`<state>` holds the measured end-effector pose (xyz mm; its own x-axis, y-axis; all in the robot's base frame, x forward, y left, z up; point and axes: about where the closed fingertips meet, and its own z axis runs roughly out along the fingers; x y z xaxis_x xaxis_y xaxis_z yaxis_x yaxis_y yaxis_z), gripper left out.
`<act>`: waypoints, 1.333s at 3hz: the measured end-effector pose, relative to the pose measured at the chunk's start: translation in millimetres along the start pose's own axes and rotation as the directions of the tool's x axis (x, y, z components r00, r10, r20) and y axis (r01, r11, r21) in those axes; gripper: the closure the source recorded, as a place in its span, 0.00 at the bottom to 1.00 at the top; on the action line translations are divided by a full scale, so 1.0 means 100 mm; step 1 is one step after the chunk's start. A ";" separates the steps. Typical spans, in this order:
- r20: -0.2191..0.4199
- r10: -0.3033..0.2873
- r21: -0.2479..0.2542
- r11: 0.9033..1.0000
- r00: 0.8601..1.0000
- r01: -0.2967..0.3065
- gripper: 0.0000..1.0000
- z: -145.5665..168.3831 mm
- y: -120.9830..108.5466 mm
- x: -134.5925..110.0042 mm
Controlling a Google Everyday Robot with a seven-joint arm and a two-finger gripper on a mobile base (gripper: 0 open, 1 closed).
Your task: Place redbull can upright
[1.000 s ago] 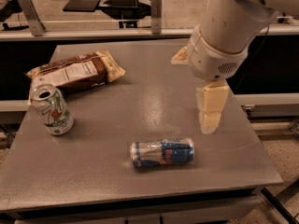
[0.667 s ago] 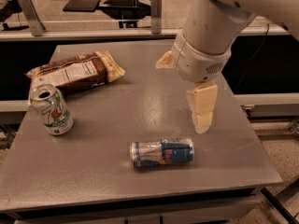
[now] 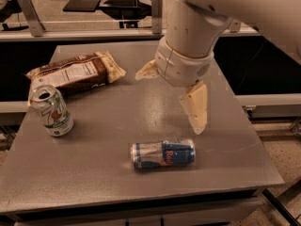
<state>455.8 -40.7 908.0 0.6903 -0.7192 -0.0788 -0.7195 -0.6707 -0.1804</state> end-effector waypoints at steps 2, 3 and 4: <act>0.027 -0.362 -0.005 0.932 0.932 0.362 0.00 -0.06 0.05 -0.11; 0.029 -0.523 -0.003 0.852 0.852 0.523 0.00 -0.08 0.05 -0.11; 0.001 -0.705 -0.014 0.709 0.709 0.705 0.00 -0.10 0.00 -0.12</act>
Offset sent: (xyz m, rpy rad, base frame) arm -0.0184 -0.0050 0.0071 -0.0495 -0.0831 0.7695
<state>446.5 -34.4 918.9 0.9969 -0.0364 0.0701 -0.0240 -0.9853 -0.1692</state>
